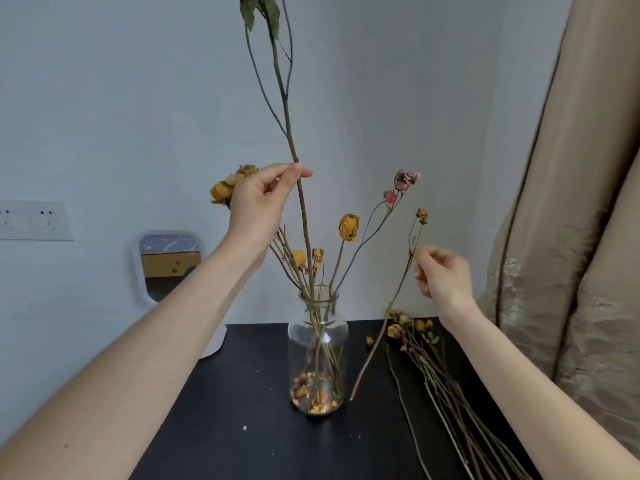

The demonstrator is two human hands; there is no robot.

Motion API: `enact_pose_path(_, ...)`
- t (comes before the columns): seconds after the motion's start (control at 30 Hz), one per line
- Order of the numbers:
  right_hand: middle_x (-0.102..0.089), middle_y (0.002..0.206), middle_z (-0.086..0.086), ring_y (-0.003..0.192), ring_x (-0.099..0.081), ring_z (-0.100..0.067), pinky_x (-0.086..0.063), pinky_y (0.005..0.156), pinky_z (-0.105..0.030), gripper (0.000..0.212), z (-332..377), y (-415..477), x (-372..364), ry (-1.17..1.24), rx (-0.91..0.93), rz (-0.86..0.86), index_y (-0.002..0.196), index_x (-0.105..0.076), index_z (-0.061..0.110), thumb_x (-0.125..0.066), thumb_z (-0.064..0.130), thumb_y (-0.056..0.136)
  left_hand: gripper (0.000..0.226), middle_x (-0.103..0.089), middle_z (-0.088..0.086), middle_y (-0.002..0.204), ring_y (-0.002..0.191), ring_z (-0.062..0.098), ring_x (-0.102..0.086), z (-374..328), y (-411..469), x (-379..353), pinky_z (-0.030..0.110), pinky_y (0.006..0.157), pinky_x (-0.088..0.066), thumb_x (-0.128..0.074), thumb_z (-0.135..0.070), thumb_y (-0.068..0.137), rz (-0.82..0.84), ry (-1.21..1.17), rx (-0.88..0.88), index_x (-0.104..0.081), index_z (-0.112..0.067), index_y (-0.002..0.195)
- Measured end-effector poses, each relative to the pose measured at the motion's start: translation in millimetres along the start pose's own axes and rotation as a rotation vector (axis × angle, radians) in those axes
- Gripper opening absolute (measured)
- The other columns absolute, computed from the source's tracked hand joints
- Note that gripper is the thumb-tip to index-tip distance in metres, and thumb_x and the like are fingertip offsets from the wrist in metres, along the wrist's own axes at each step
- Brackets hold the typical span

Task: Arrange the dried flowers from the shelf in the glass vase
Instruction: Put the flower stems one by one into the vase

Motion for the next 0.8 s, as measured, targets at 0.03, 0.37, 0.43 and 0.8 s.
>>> enact_pose_path(0.03, -0.048, 0.051, 0.000, 0.032, -0.035, -0.003, -0.027, 0.032, -0.014, 0.015, -0.3, 0.0, -1.9, 0.000, 0.002, 0.006, 0.081, -0.062, 0.007, -0.054, 0.012, 0.093, 0.018, -0.042, -0.020, 0.040, 0.040, -0.001, -0.037, 0.3, 3.4, 0.5, 0.004, 0.049, -0.031, -0.052, -0.028, 0.094, -0.026, -0.021, 0.009, -0.068, -0.027, 0.087)
enact_pose_path(0.37, -0.048, 0.054, -0.003, 0.033, -0.035, -0.003, -0.027, 0.032, -0.013, 0.014, -5.8, -0.3, -3.1, -0.029, -0.004, 0.008, 0.087, -0.064, 0.006, -0.054, 0.013, 0.093, 0.019, -0.040, -0.019, 0.039, 0.039, 0.001, -0.036, 8.2, 21.9, 2.0, 0.007, 0.047, -0.030, -0.052, -0.028, 0.094, -0.115, -0.092, -0.005, -0.068, -0.021, 0.088)
enact_pose_path(0.43, -0.048, 0.054, -0.003, 0.033, -0.035, -0.002, -0.027, 0.032, -0.013, 0.014, -7.1, -1.2, -3.0, -0.038, -0.008, 0.007, 0.085, -0.064, 0.008, -0.054, 0.014, 0.093, 0.018, -0.045, -0.022, 0.041, 0.041, -0.002, -0.040, 12.2, 22.5, 2.2, 0.005, 0.051, -0.031, -0.052, -0.028, 0.094, -0.112, -0.061, -0.017, -0.068, -0.022, 0.089)
enact_pose_path(0.8, -0.048, 0.053, -0.002, 0.032, -0.034, -0.002, -0.027, 0.032, -0.013, 0.013, -12.0, -3.3, -12.5, -0.034, -0.016, 0.028, 0.086, -0.064, 0.008, -0.054, 0.013, 0.093, 0.020, -0.045, -0.007, 0.057, 0.057, 0.007, -0.040, 55.5, -6.0, -13.1, 0.002, 0.062, -0.040, -0.054, -0.031, 0.092, -0.033, 0.175, 0.032, -0.072, -0.024, 0.096)
Point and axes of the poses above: each hand's wrist, its own y-axis towards the middle knuckle, its own x-axis out of the back of the hand, z = x × y, the point moved 3 cm from there along y, towards the middle knuckle
